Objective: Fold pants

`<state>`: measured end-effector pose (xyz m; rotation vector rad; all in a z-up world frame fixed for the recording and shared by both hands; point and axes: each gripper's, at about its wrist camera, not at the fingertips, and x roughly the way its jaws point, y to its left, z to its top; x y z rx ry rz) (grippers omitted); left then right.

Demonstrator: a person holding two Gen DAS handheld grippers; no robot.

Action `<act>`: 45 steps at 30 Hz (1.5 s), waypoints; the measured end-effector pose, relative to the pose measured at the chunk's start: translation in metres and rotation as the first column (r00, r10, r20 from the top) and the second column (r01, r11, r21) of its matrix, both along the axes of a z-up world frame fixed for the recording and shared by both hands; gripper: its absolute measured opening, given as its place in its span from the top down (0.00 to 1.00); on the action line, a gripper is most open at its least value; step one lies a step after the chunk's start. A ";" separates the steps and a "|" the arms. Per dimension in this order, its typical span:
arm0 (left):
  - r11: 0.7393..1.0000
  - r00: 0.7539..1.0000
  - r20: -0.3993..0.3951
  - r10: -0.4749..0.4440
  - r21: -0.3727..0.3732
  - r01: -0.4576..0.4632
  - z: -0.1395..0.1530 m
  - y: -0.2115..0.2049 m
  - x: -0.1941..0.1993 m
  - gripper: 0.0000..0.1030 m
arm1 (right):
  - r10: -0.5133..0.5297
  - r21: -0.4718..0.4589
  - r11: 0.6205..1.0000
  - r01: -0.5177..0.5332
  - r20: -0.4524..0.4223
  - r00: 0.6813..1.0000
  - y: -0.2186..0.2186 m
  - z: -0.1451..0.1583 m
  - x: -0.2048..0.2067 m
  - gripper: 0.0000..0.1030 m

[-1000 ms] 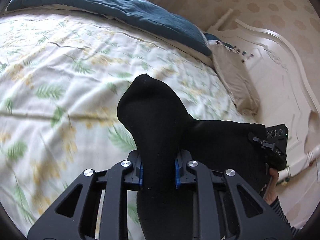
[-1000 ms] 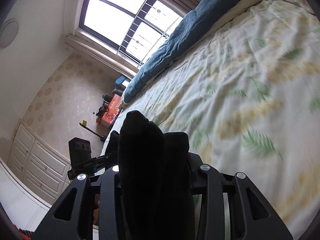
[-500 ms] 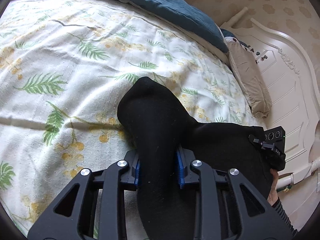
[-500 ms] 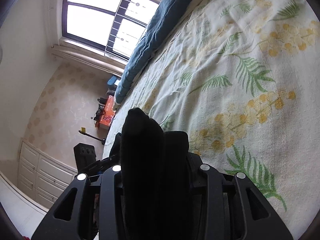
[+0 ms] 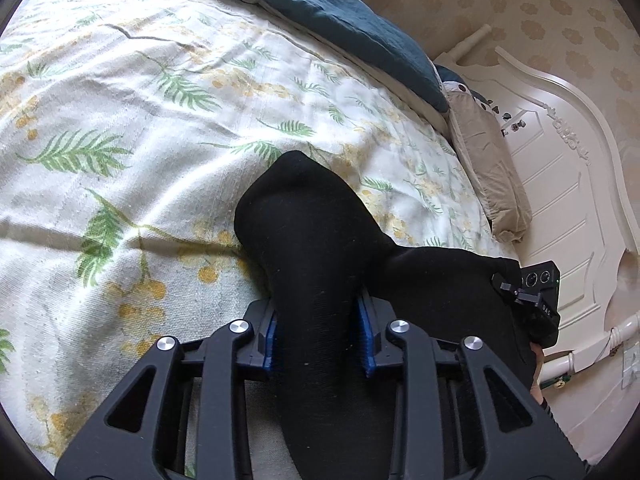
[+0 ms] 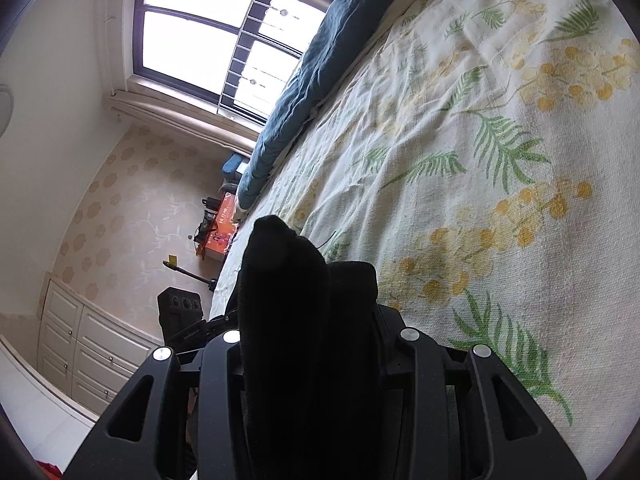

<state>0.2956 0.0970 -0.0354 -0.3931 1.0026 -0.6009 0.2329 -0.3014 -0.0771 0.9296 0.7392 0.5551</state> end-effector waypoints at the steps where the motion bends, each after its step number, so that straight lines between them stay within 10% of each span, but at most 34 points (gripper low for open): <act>1: 1.000 1.000 0.007 -0.006 0.001 0.006 0.000 -0.001 0.000 0.65 | 0.001 0.001 1.000 -0.001 0.000 1.000 0.000 0.000 0.000 0.65; 8: 0.999 0.998 0.059 -0.023 -0.027 0.025 0.014 0.002 -0.022 0.16 | 0.000 0.043 0.999 0.000 -0.007 1.000 -0.005 0.006 -0.009 0.52; 12: 0.996 1.000 0.021 -0.014 -0.083 0.016 0.015 0.019 -0.051 0.14 | -0.052 0.110 0.993 0.052 -0.006 0.999 -0.017 0.016 -0.045 0.33; 21: 0.963 0.996 -0.072 -0.051 -0.267 0.030 0.012 0.043 -0.128 0.09 | -0.126 0.077 0.988 0.132 -0.079 0.989 -0.031 0.021 -0.147 0.27; 31: 0.952 0.993 -0.104 -0.048 -0.307 0.014 0.004 0.028 -0.135 0.06 | -0.108 0.019 0.994 0.111 -0.134 0.985 0.003 0.019 -0.132 0.19; 37: 0.952 0.994 -0.096 -0.048 -0.307 0.016 0.003 0.017 -0.137 0.08 | -0.086 -0.068 0.995 0.075 -0.175 0.981 0.020 0.023 -0.116 0.19; 41: 0.981 0.990 -0.138 -0.028 -0.196 0.001 -0.004 0.005 -0.139 0.48 | -0.078 -0.096 0.994 0.060 -0.197 0.977 0.022 0.019 -0.114 0.47; 45: 0.979 0.988 -0.156 -0.019 -0.206 -0.013 -0.005 0.007 -0.140 0.62 | -0.058 -0.034 0.998 0.052 -0.184 0.981 0.013 0.013 -0.119 0.59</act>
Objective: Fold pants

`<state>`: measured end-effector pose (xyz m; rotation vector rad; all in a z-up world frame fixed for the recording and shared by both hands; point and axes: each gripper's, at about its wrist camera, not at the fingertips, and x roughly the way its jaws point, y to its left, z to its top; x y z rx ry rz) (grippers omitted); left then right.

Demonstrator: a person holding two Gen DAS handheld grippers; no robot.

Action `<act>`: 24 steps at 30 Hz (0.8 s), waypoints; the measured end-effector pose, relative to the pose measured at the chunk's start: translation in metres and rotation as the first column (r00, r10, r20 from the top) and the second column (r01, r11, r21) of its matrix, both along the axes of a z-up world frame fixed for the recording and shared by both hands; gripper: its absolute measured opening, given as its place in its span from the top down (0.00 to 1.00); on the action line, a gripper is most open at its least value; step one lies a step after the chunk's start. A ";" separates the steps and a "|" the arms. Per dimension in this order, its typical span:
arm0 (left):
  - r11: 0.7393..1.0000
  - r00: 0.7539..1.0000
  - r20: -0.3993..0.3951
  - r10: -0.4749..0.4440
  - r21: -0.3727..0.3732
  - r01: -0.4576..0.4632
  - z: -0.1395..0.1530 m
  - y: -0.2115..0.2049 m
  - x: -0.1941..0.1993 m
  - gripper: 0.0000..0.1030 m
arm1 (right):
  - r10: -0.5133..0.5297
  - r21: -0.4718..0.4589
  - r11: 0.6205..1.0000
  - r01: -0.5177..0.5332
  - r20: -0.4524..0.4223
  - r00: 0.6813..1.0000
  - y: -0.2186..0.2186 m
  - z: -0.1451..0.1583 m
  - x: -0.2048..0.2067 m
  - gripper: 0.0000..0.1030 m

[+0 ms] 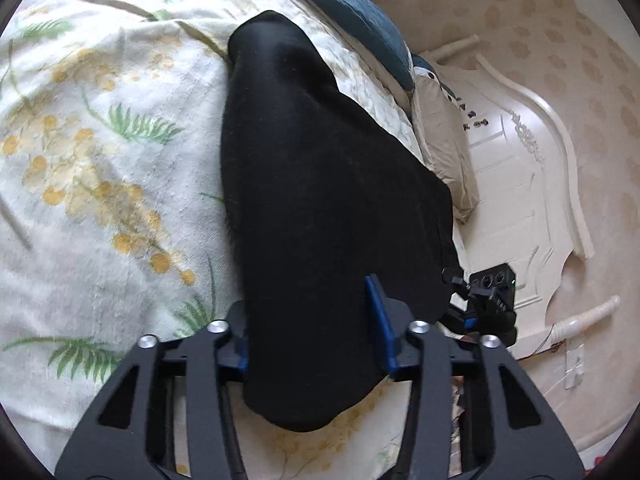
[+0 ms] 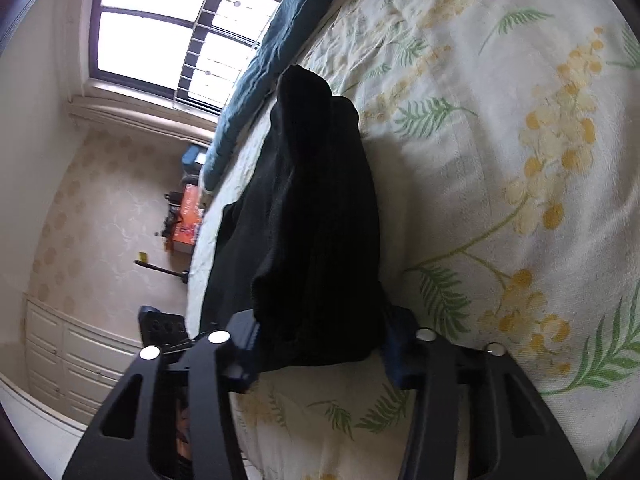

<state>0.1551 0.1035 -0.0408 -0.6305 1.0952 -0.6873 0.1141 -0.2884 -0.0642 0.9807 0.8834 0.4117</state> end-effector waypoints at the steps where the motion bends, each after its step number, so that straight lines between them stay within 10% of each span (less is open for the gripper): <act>1: 1.000 1.000 -0.004 0.004 -0.003 -0.004 0.001 0.001 -0.001 0.66 | 0.002 0.010 1.000 -0.002 0.004 1.000 0.000 0.000 -0.001 0.60; 24: 0.991 0.998 0.056 0.012 0.130 -0.019 0.024 -0.004 -0.044 0.72 | 0.010 0.065 0.998 -0.013 0.036 0.999 0.007 0.005 -0.039 0.65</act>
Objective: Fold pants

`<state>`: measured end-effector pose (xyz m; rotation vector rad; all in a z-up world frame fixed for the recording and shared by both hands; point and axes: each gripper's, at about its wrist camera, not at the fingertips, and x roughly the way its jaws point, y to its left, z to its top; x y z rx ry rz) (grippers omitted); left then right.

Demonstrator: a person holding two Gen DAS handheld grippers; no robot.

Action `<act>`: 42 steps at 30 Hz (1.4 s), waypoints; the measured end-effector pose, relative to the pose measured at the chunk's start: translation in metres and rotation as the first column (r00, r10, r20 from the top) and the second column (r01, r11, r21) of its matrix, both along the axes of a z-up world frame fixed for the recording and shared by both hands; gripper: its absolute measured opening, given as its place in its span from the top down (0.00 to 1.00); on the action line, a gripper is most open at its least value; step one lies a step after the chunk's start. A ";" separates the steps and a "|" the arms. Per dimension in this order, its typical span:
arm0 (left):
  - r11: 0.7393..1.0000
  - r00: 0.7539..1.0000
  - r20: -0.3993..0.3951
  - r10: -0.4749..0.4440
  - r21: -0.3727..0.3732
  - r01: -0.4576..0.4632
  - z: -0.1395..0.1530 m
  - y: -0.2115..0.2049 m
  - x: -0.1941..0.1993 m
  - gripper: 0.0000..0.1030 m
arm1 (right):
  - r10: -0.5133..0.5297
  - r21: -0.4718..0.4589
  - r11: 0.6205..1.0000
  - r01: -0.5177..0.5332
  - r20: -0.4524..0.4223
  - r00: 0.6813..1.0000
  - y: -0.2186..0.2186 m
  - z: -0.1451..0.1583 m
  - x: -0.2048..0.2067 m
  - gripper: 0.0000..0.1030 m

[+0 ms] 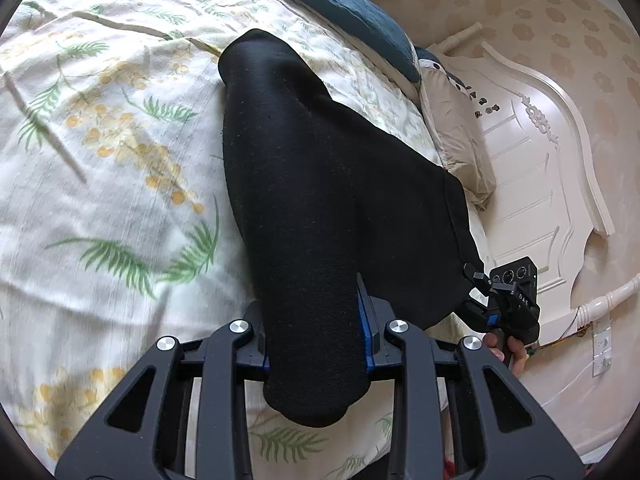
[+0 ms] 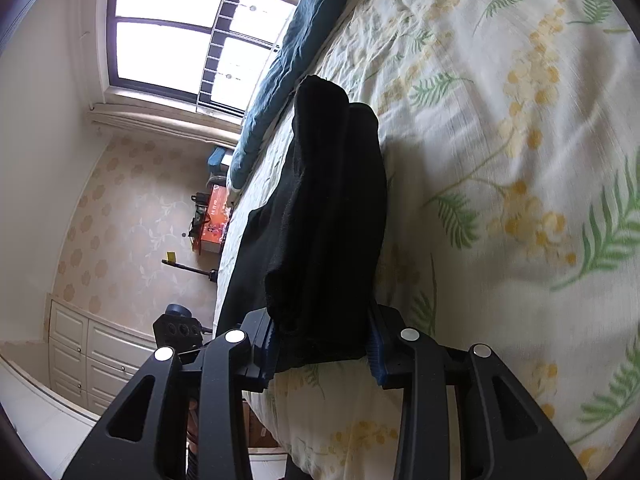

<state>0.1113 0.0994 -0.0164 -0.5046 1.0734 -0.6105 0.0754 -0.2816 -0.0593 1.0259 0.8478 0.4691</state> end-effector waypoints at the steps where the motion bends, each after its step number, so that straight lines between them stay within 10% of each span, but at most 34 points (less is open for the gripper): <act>1: 1.000 1.000 -0.002 0.001 -0.001 -0.001 -0.001 0.001 0.001 0.72 | 0.001 -0.001 1.000 -0.001 0.001 1.000 0.001 0.000 -0.002 0.65; 30: 1.000 1.000 -0.003 -0.002 -0.030 0.002 -0.008 0.008 -0.003 0.71 | 0.014 0.033 0.999 -0.014 0.001 1.000 0.007 -0.011 -0.017 0.65; 42: 0.994 0.999 0.031 -0.043 -0.104 0.046 -0.024 0.015 -0.006 0.28 | 0.029 0.151 0.988 -0.033 0.030 0.999 -0.003 -0.027 -0.017 0.55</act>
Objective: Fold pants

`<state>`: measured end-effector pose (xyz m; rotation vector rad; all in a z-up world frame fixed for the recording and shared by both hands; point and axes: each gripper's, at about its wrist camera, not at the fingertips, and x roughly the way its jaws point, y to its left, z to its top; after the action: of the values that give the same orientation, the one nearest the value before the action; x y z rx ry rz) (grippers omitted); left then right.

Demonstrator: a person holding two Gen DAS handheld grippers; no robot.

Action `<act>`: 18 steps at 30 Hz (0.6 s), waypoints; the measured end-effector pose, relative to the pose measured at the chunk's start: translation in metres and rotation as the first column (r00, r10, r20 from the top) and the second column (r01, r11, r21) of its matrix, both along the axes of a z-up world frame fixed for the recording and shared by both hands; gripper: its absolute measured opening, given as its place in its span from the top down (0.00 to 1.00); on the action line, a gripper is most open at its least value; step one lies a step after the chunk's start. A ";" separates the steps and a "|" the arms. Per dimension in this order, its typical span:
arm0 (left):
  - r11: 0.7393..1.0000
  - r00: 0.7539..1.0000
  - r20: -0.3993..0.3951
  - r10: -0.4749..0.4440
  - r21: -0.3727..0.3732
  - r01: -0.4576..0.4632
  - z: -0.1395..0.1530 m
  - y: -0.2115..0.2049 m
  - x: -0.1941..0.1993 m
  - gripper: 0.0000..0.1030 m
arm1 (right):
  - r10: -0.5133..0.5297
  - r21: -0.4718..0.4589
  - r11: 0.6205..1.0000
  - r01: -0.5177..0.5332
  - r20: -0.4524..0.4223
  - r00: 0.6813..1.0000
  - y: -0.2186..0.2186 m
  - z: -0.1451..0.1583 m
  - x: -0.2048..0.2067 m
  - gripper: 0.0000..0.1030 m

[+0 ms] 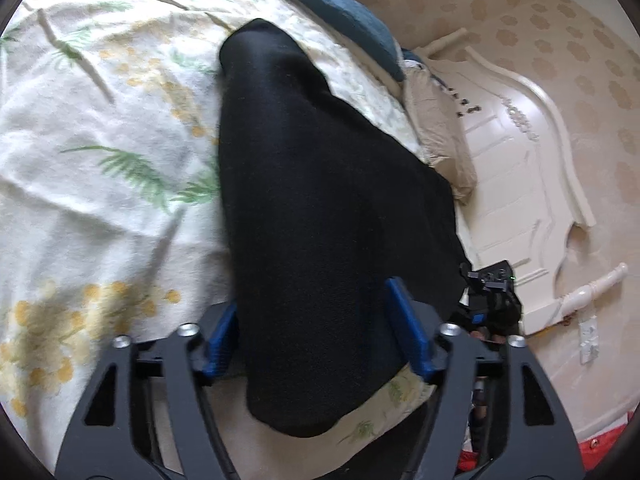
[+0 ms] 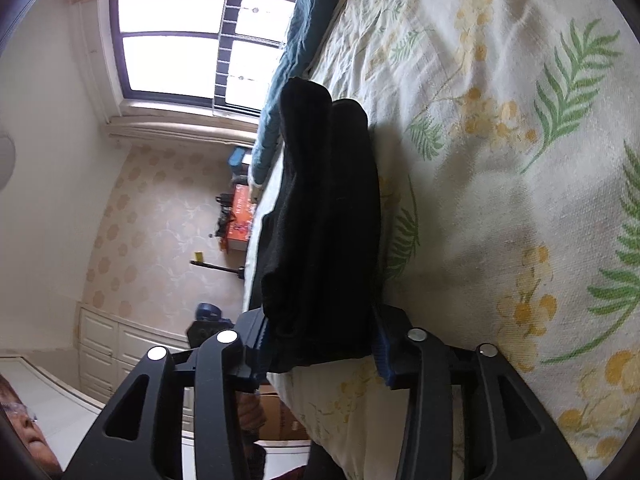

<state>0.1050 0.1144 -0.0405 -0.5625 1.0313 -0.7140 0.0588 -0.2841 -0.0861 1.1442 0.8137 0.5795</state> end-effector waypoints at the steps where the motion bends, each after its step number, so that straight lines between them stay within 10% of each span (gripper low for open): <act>1: 1.000 1.000 0.005 -0.007 -0.015 0.007 0.000 0.000 -0.001 0.20 | 0.001 0.013 1.000 -0.001 0.009 1.000 0.000 0.000 -0.001 0.54; 7: 0.998 0.999 0.044 -0.020 -0.055 0.023 0.003 -0.009 -0.005 0.04 | -0.004 0.042 0.999 0.002 0.029 1.000 -0.004 0.001 -0.004 0.47; 18: 0.974 0.989 0.124 0.085 0.198 -0.109 0.012 -0.034 -0.042 0.04 | -0.062 0.034 0.998 0.060 0.058 0.996 -0.025 0.004 -0.041 0.44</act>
<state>0.0626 0.0803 -0.0282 -0.3865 0.9498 -0.5402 0.0176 -0.3093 -0.0823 1.1717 0.7193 0.5747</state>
